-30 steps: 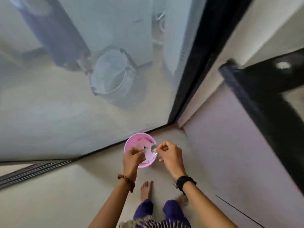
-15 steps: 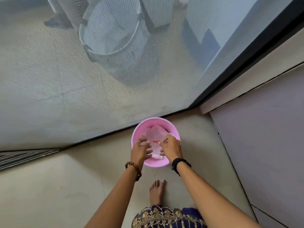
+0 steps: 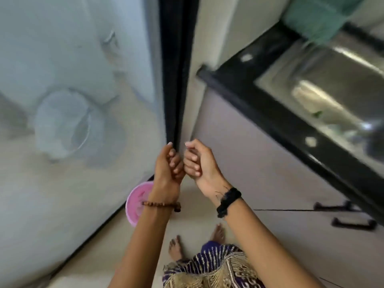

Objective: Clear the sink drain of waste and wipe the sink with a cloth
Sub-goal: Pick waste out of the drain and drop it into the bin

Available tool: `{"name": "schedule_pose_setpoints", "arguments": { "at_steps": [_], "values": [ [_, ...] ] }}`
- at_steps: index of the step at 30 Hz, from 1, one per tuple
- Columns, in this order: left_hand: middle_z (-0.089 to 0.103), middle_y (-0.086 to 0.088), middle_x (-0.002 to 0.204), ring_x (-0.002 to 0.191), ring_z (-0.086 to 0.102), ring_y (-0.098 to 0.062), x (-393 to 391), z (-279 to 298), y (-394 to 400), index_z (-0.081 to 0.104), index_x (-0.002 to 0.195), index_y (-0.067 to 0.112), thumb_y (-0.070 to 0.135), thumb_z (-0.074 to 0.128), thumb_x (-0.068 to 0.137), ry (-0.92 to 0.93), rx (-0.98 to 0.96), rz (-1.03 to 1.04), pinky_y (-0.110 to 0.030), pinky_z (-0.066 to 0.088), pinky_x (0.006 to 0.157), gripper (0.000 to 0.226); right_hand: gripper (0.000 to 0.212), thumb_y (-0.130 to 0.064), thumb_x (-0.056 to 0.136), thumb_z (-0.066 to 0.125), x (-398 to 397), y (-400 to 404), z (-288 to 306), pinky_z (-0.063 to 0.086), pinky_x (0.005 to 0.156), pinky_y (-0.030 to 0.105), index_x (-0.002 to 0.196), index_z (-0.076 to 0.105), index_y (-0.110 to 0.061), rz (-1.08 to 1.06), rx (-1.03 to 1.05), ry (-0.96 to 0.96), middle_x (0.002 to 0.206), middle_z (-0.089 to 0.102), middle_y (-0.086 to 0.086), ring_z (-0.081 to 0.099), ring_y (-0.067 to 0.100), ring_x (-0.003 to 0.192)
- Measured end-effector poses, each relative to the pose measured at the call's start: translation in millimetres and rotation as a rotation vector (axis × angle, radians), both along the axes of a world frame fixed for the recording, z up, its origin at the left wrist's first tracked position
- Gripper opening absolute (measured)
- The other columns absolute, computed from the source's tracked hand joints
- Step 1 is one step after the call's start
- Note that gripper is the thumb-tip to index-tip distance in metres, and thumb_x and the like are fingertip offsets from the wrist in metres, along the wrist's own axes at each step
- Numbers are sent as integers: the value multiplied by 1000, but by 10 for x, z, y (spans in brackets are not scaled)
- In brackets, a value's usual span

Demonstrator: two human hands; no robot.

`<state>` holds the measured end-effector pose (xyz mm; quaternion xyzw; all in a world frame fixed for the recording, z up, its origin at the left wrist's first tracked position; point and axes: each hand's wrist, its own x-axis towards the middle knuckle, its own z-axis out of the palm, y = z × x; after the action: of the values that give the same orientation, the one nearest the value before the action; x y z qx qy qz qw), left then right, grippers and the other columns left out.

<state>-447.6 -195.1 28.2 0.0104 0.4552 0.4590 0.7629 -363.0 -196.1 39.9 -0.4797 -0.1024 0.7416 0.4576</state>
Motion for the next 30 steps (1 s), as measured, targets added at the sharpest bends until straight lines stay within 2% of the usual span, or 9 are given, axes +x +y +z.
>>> {"name": "schedule_pose_setpoints", "arguments": {
  "at_steps": [6, 11, 17, 20, 22, 24, 26, 28, 30],
  "values": [
    [27, 6, 30, 23, 22, -2, 1077, 1119, 233, 37, 46, 20, 27, 38, 96, -84, 322, -367, -12, 16, 23, 50, 38, -17, 91, 43, 1177, -81, 1135, 13, 27, 15, 54, 33, -19, -275, 273, -14, 38, 27, -8, 19, 3, 26],
    [28, 5, 29, 21, 21, -3, 2168, 1330, 374, 34, 52, 17, 34, 35, 97, -33, 356, -679, -13, 14, 24, 47, 32, -17, 92, 45, 2172, -162, 1298, 16, 23, 13, 60, 41, -19, -555, 241, -41, 37, 33, -8, 22, 3, 24],
    [35, 7, 27, 21, 27, -3, 3437, 966, 1014, 44, 56, 18, 29, 46, 93, 502, 498, -1013, -9, 18, 27, 39, 21, -18, 90, 52, 3564, 52, 937, 14, 26, 11, 70, 48, -18, -631, -12, -365, 38, 44, -10, 25, 1, 24],
    [49, 3, 45, 25, 38, -2, 3978, 568, 1438, 51, 58, 16, 22, 55, 90, 780, 648, -1087, -11, 28, 29, 32, 20, -16, 90, 52, 4254, 289, 581, 20, 26, 10, 70, 54, -14, -647, -163, -511, 51, 51, -6, 31, 1, 24],
    [57, -6, 61, 40, 51, -10, 4317, 254, 1677, 55, 63, 14, 20, 57, 88, 931, 713, -1180, -16, 40, 39, 25, 20, -13, 90, 53, 4642, 482, 292, 22, 27, 11, 69, 54, -12, -665, -249, -593, 62, 50, -1, 31, 3, 29],
    [65, -14, 82, 68, 62, -25, 4617, -49, 1847, 62, 79, 8, 18, 57, 87, 1097, 766, -1294, -29, 51, 62, 14, 19, -9, 89, 55, 4930, 640, -26, 23, 27, 11, 70, 53, -6, -683, -301, -643, 63, 47, 2, 33, 8, 35],
    [67, -16, 103, 94, 63, -31, 4849, -304, 1941, 63, 95, 6, 17, 56, 86, 1239, 808, -1366, -36, 51, 80, 15, 13, -7, 86, 59, 5109, 737, -311, 27, 31, 12, 73, 57, -5, -629, -334, -682, 62, 45, 5, 35, 14, 45],
    [61, -14, 114, 103, 59, -31, 5041, -516, 1960, 58, 105, 8, 17, 57, 85, 1307, 867, -1411, -37, 49, 85, 22, 17, -15, 79, 68, 5222, 797, -572, 34, 44, 19, 70, 55, -11, -486, -362, -746, 68, 45, 5, 40, 16, 55],
    [50, -14, 123, 108, 55, -31, 5152, -699, 1957, 50, 118, 9, 16, 58, 85, 1360, 952, -1464, -39, 49, 90, 35, 30, -31, 74, 73, 5243, 826, -749, 38, 58, 25, 88, 52, -15, -352, -425, -793, 87, 47, 3, 50, 21, 73]
  ]
}}
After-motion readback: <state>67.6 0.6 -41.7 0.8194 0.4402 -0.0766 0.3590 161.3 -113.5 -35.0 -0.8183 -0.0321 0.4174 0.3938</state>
